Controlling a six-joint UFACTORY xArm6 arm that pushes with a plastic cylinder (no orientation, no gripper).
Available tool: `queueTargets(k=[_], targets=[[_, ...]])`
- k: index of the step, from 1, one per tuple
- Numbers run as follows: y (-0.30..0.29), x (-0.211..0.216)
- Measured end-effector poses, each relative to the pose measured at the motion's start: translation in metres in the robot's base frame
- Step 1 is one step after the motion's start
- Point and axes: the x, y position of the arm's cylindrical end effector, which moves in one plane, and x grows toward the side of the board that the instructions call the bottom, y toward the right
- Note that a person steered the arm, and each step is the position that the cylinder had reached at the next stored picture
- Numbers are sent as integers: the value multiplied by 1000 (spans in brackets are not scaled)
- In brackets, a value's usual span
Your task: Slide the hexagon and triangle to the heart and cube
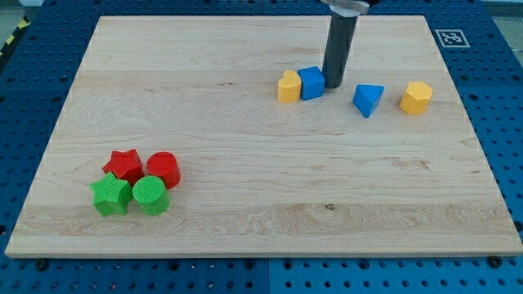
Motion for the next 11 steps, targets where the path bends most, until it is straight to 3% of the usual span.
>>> queueTargets(k=[3, 4, 5, 7, 8, 9, 11], targets=[[-47, 13], [-22, -23], [58, -54], [229, -50], [243, -42], [223, 8], [76, 55]])
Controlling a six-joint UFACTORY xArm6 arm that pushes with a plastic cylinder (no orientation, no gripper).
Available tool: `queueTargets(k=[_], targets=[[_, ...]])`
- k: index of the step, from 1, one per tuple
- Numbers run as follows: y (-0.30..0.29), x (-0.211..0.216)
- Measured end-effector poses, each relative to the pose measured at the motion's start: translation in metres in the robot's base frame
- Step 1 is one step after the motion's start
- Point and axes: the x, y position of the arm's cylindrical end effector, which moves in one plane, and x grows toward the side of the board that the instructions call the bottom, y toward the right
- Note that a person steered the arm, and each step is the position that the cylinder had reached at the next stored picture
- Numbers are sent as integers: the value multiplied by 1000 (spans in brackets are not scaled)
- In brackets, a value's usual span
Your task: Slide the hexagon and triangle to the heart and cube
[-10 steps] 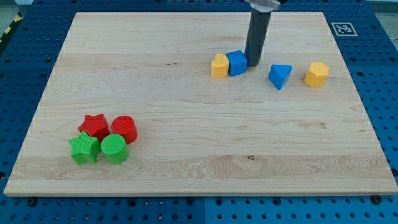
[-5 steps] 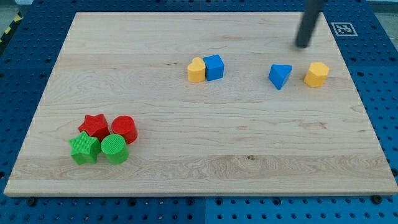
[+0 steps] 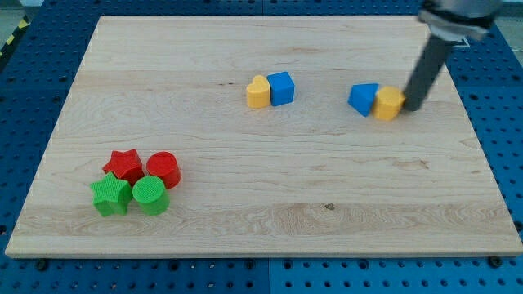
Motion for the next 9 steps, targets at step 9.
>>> queueTargets(k=[9], targets=[[-155, 30]])
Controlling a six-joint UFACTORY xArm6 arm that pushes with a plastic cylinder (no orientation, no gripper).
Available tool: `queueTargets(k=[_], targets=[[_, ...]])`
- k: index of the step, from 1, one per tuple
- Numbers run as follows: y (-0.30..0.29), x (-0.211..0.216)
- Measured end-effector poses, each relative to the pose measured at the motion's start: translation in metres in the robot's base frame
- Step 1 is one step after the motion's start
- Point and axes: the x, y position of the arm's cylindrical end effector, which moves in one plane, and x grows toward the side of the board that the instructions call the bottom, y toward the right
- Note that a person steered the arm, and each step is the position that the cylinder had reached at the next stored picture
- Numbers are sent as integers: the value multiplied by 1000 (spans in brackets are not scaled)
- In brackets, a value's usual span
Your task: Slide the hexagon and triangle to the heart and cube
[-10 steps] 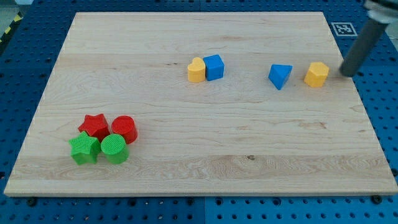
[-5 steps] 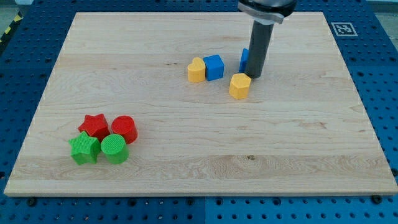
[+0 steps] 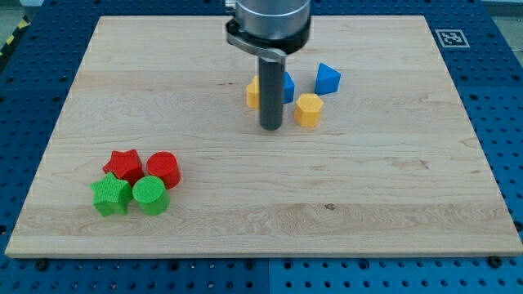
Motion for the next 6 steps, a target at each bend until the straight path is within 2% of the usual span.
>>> queueTargets(k=[2, 3, 5, 6], targets=[[120, 6], [131, 6], [13, -10], [4, -10]])
